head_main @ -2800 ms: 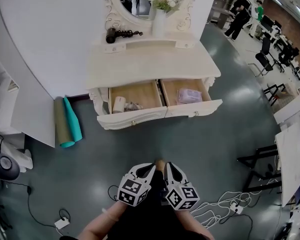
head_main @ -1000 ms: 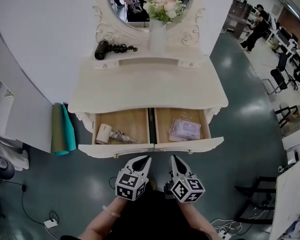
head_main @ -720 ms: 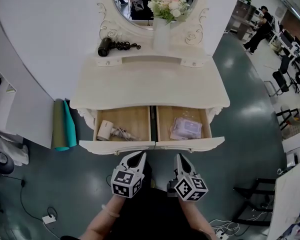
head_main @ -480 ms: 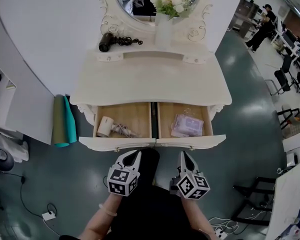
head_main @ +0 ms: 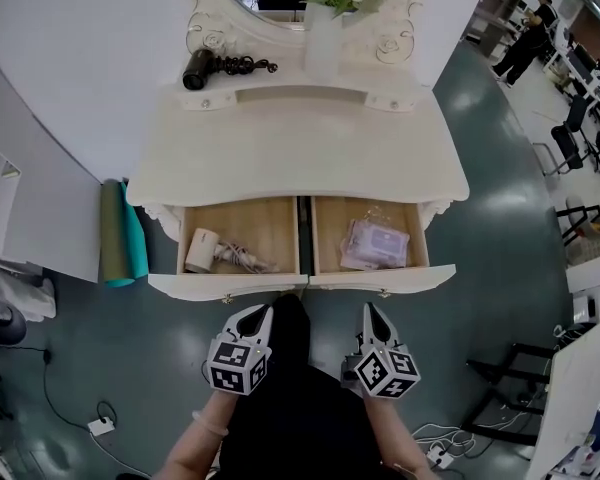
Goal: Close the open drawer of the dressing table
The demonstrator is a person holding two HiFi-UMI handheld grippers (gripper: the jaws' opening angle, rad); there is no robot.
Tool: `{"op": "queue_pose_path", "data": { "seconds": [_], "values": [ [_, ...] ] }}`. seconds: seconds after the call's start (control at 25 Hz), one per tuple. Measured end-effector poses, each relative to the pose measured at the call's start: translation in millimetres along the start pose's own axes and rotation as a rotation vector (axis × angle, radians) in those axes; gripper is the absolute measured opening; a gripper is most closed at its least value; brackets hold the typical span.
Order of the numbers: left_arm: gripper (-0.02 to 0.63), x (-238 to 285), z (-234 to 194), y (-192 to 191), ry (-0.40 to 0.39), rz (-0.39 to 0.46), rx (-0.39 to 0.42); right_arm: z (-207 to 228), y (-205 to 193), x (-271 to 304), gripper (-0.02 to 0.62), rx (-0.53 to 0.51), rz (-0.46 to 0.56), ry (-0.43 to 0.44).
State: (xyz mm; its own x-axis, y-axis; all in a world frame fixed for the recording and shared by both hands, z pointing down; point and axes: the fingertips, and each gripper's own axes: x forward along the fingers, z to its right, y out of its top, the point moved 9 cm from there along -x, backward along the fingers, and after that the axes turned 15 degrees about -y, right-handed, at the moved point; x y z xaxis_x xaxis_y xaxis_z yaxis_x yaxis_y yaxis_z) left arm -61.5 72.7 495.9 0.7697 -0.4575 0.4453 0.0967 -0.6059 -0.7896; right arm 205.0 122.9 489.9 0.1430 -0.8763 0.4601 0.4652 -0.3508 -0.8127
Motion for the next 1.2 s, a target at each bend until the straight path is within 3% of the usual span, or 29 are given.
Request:
{"op": "queue_pose_path", "data": {
  "seconds": [0.84,1.2],
  "values": [
    [0.02,52.5,4.1,-9.2,-0.143,-0.128,-0.036,41.0,-21.4,54.5,0.026,-0.002,-0.101,-0.134],
    [0.02,63.6,-0.5,-5.7,-0.148,-0.146,-0.075,47.8,-28.5,73.2,0.026,0.023,-0.138,-0.171]
  ]
}}
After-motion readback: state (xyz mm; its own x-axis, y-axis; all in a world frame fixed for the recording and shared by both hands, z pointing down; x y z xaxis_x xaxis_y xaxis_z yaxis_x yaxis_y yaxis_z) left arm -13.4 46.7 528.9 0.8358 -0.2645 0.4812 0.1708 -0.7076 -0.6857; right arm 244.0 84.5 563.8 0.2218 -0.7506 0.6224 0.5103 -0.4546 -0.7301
